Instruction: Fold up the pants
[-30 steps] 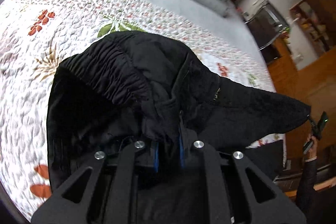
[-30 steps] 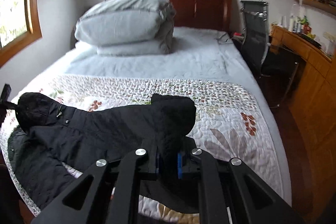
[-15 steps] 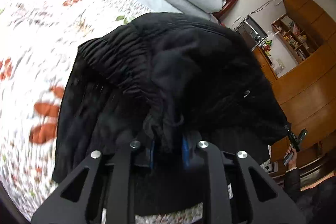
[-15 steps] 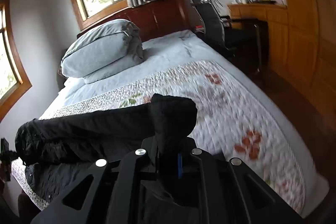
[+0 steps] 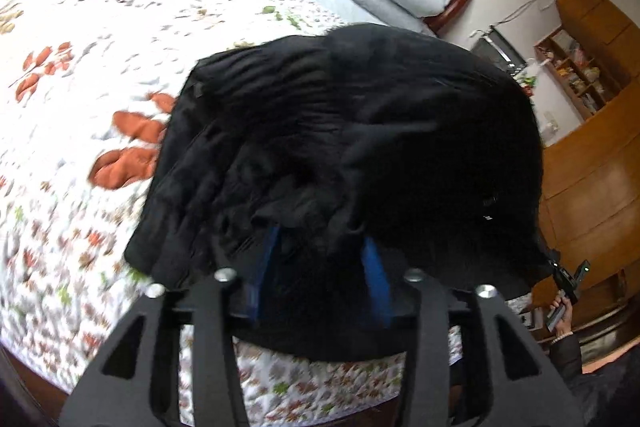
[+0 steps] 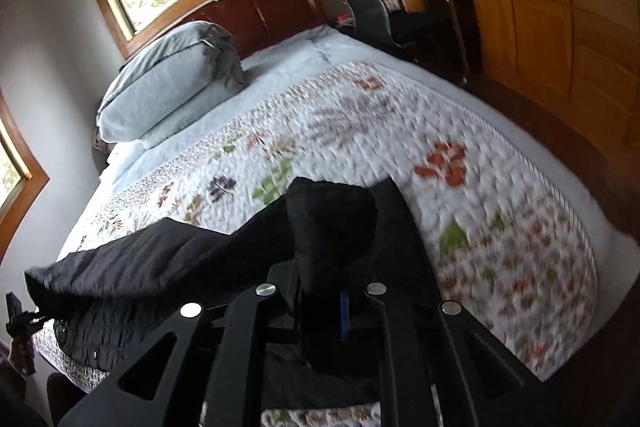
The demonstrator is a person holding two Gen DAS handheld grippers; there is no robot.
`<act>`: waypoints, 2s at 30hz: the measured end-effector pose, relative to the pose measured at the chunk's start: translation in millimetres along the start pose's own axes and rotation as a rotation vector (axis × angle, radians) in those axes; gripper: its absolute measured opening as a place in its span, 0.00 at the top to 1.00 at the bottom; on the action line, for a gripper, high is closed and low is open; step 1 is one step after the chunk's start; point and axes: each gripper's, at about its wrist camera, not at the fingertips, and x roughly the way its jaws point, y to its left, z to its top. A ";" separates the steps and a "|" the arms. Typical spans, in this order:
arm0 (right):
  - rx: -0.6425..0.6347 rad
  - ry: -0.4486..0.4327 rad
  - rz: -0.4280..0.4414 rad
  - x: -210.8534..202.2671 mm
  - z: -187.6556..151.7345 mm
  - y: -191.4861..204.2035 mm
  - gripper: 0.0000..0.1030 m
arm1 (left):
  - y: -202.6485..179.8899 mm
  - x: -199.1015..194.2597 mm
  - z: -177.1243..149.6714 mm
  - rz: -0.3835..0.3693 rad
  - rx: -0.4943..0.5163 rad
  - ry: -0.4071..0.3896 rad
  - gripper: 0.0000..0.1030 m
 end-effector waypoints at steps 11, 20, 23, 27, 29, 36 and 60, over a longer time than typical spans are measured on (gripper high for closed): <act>0.007 0.060 -0.149 -3.1 -34.0 -10.3 0.30 | -9.5 -33.8 -61.7 0.082 -0.092 0.031 0.13; 0.000 0.030 -0.170 -51.3 -47.6 23.6 0.16 | -59.4 -25.3 -85.0 -0.034 -0.184 -0.048 0.04; -0.017 -0.003 -0.126 -67.6 -49.5 46.3 0.14 | -63.9 -18.7 -76.2 -0.009 -0.229 -0.111 0.04; -0.058 -0.014 -0.040 -75.2 -51.8 83.0 0.14 | -56.0 -3.3 -58.1 0.034 -0.358 -0.139 0.04; -0.090 -0.006 0.009 -73.9 -53.9 104.6 0.14 | -47.5 6.2 -50.8 0.007 -0.414 -0.144 0.04; -0.232 0.048 0.107 -49.2 -67.4 172.4 0.14 | -27.6 39.3 -26.9 -0.081 -0.491 -0.110 0.32; 0.361 0.163 0.296 5.0 -102.0 95.6 0.13 | -34.5 18.7 -48.4 0.208 -0.050 -0.124 0.17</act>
